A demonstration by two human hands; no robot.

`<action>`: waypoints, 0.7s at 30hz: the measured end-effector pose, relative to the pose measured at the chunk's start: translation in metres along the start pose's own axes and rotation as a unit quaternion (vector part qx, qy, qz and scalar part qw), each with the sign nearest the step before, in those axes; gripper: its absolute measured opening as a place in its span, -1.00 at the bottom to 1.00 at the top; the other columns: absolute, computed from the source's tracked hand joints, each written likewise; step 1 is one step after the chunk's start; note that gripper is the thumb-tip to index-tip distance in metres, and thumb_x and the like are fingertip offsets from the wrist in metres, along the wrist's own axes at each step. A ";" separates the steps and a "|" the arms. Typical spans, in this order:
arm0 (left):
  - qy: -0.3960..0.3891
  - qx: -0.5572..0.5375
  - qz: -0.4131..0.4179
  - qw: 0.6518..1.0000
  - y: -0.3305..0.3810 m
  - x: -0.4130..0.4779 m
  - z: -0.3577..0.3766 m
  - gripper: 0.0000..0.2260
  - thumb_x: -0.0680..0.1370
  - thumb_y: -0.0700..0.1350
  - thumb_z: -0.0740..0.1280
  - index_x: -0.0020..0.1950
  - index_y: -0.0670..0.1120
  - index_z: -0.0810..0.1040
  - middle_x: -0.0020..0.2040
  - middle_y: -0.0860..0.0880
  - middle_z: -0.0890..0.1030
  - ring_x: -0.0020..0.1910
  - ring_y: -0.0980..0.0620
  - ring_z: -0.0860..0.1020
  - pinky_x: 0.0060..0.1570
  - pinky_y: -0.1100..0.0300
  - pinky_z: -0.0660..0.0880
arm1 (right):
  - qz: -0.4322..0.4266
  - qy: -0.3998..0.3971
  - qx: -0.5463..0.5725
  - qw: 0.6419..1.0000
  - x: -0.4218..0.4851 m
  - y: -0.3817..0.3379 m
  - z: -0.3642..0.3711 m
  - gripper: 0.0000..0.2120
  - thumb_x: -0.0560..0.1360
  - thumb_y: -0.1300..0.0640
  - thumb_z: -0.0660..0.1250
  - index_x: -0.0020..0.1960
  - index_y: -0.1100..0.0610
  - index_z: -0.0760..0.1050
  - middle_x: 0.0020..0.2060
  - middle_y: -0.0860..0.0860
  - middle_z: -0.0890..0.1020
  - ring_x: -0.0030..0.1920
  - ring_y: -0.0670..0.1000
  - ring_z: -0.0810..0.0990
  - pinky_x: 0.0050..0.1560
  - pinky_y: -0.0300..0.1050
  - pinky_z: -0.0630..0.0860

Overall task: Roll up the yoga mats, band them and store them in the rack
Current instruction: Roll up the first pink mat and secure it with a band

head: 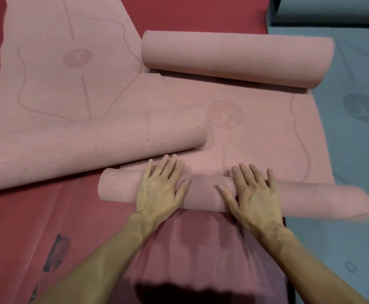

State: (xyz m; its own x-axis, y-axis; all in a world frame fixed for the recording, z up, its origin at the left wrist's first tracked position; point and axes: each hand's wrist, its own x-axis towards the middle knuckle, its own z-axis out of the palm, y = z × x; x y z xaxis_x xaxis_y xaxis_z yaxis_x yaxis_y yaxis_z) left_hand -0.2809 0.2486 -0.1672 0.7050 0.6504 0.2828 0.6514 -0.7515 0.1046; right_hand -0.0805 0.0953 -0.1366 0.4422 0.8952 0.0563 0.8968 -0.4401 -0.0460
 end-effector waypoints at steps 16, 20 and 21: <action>-0.024 0.026 -0.030 0.999 0.031 -0.002 -0.001 -0.46 0.64 0.21 0.14 0.52 -0.04 0.50 0.47 -0.07 0.53 0.48 -0.16 0.43 0.54 -0.29 0.16 | 0.002 0.025 0.005 1.000 -0.008 0.008 0.001 -0.31 0.64 -0.30 0.06 0.51 0.18 0.44 0.50 0.15 0.46 0.52 0.24 0.38 0.54 0.33 0.20; -0.030 0.033 -0.025 0.999 0.032 -0.001 0.000 -0.45 0.65 0.21 0.11 0.54 -0.05 0.46 0.51 -0.09 0.49 0.53 -0.17 0.37 0.54 -0.31 0.14 | -0.002 0.009 -0.010 1.000 -0.008 0.010 0.008 -0.31 0.64 -0.30 0.05 0.55 0.16 0.40 0.53 0.14 0.44 0.53 0.24 0.35 0.55 0.30 0.19; -0.033 0.032 -0.027 0.999 0.031 0.002 -0.001 -0.44 0.66 0.22 0.09 0.55 -0.04 0.46 0.53 -0.09 0.47 0.55 -0.17 0.35 0.55 -0.30 0.12 | 0.001 0.005 -0.013 1.000 -0.005 0.009 0.009 -0.31 0.64 -0.31 0.04 0.54 0.15 0.41 0.52 0.14 0.44 0.53 0.23 0.36 0.55 0.30 0.20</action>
State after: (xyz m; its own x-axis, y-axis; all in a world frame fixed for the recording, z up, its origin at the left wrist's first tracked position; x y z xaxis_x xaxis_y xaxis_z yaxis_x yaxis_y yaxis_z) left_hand -0.2596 0.2264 -0.1628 0.6840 0.6971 0.2150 0.7041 -0.7079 0.0555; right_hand -0.0744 0.0875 -0.1466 0.4436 0.8937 0.0670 0.8961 -0.4433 -0.0201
